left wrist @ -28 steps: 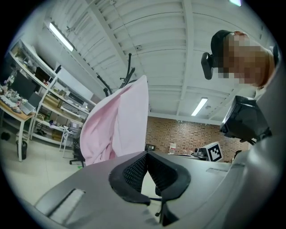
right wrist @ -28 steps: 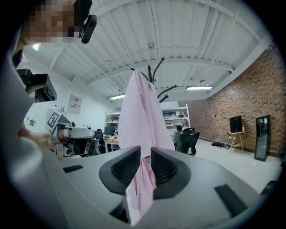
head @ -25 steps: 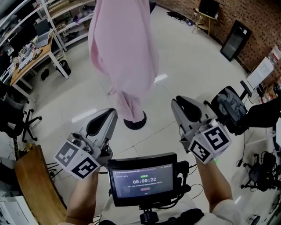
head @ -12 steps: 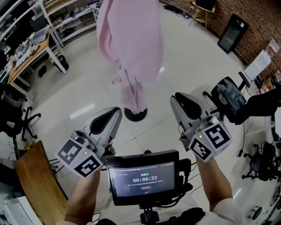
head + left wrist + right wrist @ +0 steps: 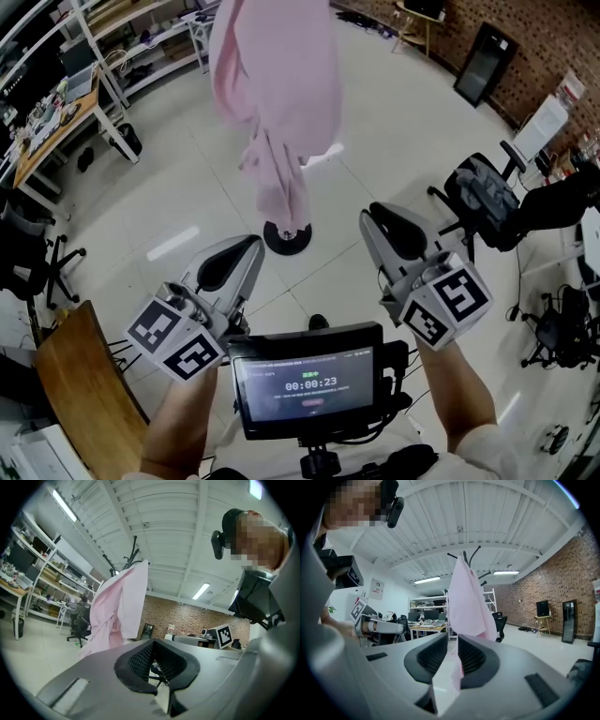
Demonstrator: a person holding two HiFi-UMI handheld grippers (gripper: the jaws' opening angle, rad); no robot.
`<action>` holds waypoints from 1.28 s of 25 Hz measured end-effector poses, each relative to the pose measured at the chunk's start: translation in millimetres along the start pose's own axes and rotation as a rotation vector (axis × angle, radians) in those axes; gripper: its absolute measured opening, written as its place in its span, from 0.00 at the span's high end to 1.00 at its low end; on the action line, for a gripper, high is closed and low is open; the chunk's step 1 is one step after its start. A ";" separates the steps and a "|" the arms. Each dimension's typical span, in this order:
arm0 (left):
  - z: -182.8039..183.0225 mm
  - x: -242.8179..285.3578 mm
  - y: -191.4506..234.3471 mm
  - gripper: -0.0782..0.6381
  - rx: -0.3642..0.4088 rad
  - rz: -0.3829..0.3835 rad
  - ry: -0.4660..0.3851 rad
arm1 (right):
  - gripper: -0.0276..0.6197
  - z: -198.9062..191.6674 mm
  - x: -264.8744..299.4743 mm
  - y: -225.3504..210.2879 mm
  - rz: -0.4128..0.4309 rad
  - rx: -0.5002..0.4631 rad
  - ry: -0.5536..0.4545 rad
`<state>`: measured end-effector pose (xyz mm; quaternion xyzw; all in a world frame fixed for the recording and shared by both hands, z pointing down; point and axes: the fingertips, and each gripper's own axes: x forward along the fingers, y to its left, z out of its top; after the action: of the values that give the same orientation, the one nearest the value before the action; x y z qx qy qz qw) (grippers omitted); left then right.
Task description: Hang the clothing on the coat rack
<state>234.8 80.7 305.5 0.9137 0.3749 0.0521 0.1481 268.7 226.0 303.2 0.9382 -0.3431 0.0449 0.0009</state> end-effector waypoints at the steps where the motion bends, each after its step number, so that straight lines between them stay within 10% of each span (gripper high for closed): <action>1: -2.2 -2.0 -2.3 0.89 -0.002 -0.003 0.003 | 0.86 -2.0 -2.9 2.3 -0.002 0.002 0.003; 32: -31.0 -49.3 -27.0 0.89 -0.045 -0.024 -0.007 | 0.93 -31.9 -36.5 68.4 0.037 0.034 0.047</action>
<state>175.2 71.5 327.4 0.9056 0.3841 0.0555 0.1708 194.2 198.2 329.9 0.9303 -0.3595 0.0729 -0.0078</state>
